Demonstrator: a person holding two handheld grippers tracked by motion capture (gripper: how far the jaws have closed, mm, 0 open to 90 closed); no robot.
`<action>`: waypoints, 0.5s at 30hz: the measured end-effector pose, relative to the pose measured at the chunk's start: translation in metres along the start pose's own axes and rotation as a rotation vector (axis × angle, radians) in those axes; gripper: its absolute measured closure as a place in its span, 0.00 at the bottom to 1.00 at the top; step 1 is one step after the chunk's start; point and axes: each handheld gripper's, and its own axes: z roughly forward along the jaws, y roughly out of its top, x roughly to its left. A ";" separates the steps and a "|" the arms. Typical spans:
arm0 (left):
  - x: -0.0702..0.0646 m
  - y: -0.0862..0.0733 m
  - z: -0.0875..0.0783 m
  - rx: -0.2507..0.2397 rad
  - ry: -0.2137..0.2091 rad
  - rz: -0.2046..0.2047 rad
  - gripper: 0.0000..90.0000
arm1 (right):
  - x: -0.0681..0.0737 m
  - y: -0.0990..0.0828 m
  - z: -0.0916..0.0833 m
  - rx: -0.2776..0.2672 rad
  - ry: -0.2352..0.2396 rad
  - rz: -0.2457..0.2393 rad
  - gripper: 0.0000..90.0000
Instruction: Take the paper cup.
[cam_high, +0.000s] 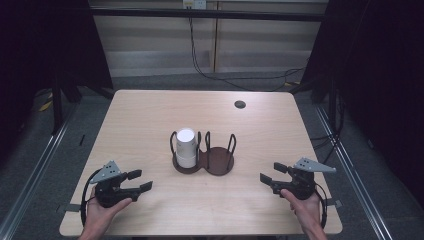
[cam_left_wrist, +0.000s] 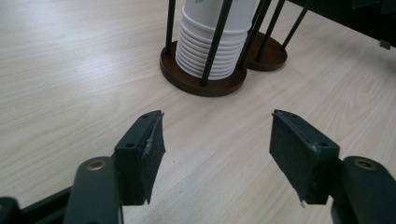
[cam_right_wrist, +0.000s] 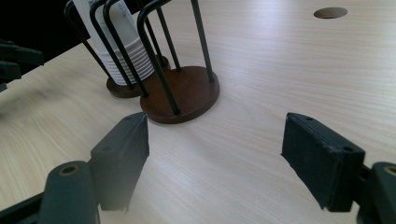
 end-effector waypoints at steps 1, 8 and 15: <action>0.000 0.000 0.001 0.006 -0.005 -0.006 0.38 | 0.000 0.000 0.000 0.001 -0.003 0.003 0.25; -0.003 0.005 0.003 0.037 -0.011 0.004 0.35 | 0.001 -0.003 -0.006 -0.007 -0.007 0.010 0.25; -0.005 0.021 0.006 0.053 -0.051 0.003 0.30 | 0.003 -0.003 -0.004 0.005 0.003 -0.003 0.25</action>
